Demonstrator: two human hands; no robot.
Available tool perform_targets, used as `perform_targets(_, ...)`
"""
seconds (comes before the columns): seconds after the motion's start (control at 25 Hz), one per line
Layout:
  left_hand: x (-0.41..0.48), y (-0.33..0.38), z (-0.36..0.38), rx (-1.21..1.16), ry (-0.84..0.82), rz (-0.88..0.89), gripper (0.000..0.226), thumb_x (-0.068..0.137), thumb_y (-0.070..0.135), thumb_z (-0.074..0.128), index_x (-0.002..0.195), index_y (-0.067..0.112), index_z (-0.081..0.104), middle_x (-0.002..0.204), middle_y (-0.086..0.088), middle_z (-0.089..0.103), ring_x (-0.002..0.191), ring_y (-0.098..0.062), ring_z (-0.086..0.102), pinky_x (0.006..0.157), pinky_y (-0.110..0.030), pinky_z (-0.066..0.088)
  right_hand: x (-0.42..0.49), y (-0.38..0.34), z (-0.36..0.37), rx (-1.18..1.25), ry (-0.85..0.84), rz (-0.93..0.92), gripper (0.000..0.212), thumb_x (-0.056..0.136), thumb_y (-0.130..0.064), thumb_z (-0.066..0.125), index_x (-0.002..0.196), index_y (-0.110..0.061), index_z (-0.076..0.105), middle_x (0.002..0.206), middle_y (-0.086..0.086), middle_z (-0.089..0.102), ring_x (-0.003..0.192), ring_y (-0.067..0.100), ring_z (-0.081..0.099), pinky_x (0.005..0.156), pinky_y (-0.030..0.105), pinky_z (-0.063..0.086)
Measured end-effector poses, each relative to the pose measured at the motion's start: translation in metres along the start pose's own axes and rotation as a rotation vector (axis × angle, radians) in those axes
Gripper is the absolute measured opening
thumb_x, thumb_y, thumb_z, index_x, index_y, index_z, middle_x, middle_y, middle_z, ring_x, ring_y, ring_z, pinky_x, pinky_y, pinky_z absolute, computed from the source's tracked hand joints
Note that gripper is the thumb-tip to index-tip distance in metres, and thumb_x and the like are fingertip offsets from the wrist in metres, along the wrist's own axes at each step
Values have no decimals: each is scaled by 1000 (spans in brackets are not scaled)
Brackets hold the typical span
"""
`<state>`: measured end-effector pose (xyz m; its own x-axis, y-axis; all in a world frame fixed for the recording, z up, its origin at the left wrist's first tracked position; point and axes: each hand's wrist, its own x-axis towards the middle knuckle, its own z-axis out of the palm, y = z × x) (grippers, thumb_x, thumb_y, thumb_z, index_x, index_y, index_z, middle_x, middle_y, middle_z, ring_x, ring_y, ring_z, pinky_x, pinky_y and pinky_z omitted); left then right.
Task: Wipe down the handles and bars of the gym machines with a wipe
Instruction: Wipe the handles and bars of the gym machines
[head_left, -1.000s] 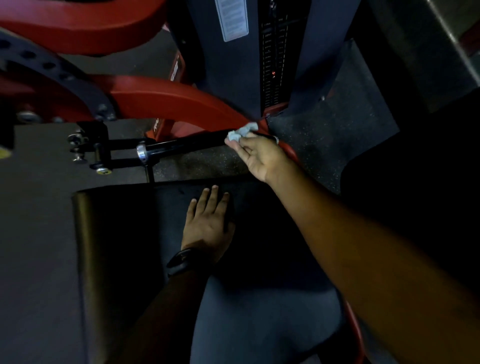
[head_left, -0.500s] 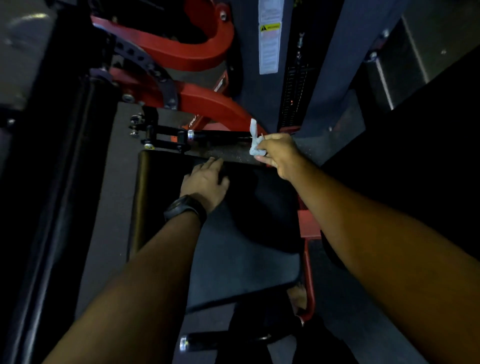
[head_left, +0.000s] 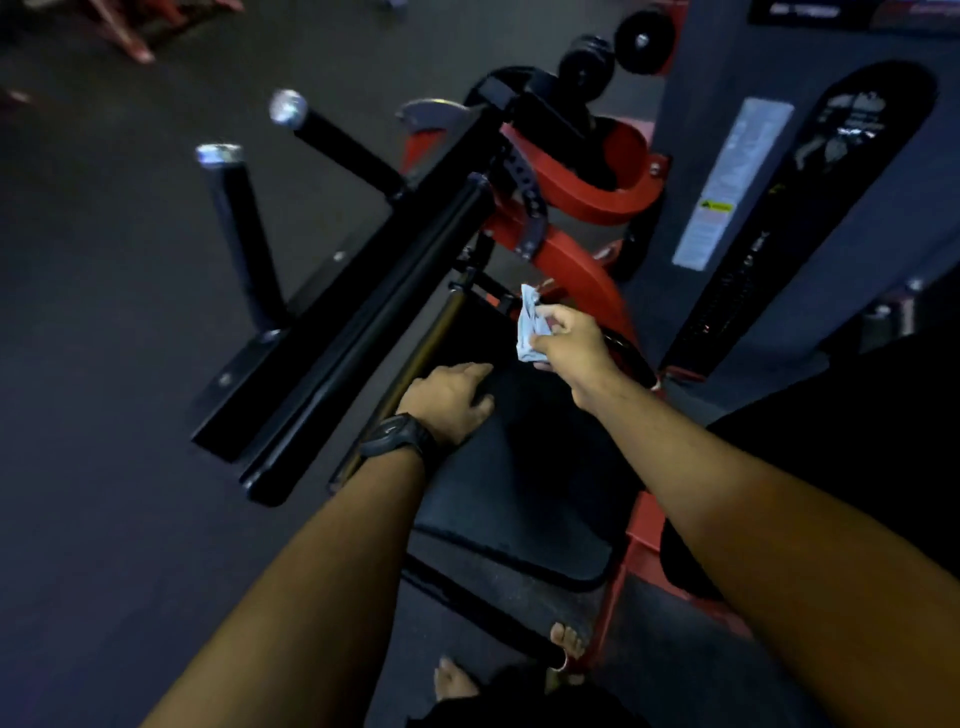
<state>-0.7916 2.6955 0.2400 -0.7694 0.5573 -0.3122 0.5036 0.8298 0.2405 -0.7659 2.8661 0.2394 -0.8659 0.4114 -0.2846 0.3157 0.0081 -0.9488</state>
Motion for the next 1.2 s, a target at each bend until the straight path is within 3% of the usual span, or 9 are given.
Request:
perform_targets(0.16, -62, -41, -30, -13, 81, -96, 53, 96, 36, 48, 147, 24, 39, 148, 0, 46, 133, -23, 44, 106, -39, 39, -26, -36, 48, -73, -118, -82, 31, 79, 9, 55, 61, -15, 49, 63, 2, 56, 59, 12, 62, 55, 24, 51)
perform_targets(0.36, -145, -76, -45, -62, 202, -191, 47, 96, 32, 50, 142, 26, 46, 143, 3, 51, 129, -20, 48, 104, -36, 41, -65, -51, 109, -118, -266, -142, 29, 80, 8, 49, 60, -13, 47, 64, 1, 57, 61, 11, 64, 56, 23, 53)
perform_targets(0.56, -243, -108, -48, -104, 325, -513, 44, 98, 35, 49, 141, 27, 47, 142, 1, 52, 128, -21, 49, 101, -35, 42, -116, -61, 184, -263, -603, -227, 24, 70, 1, 55, 54, -16, 54, 55, -1, 54, 56, 15, 58, 62, 37, 55)
perform_targets(0.64, -288, -115, -43, -114, 349, -653, 44, 99, 37, 48, 141, 26, 46, 143, 1, 51, 129, -22, 48, 100, -34, 41, -139, -69, 216, -324, -710, -299, 21, 65, -3, 56, 51, -17, 50, 49, -7, 46, 52, 12, 46, 53, 33, 42)
perform_targets(0.72, -333, -119, -33, -131, 385, -786, 44, 99, 37, 47, 141, 26, 46, 144, 1, 51, 128, -21, 49, 100, -34, 41, -166, -71, 246, -346, -824, -331, 23, 65, -2, 55, 51, -18, 45, 46, -12, 41, 52, 11, 40, 52, 27, 34)
perform_targets(0.84, -404, -120, -11, -160, 401, -996, 43, 100, 37, 46, 142, 26, 46, 144, 1, 51, 129, -20, 48, 101, -34, 40, -217, -63, 297, -359, -1032, -367, 20, 60, -2, 54, 53, -19, 47, 50, -10, 45, 59, 14, 46, 58, 29, 44)
perform_targets(1.04, -496, -138, 9, -220, 484, -1313, 44, 99, 37, 47, 142, 26, 47, 144, 3, 51, 128, -20, 49, 101, -34, 41, -301, -53, 378, -362, -1305, -388, 24, 60, 4, 50, 52, -18, 47, 50, -7, 45, 52, 15, 45, 55, 28, 44)
perform_targets(1.2, -511, -169, 8, -213, 589, -1482, 45, 95, 39, 47, 138, 27, 48, 137, 2, 56, 124, -22, 52, 97, -37, 45, -352, -62, 453, -378, -1413, -435, 25, 68, 6, 50, 57, -17, 51, 49, -10, 46, 50, 11, 43, 49, 21, 41)
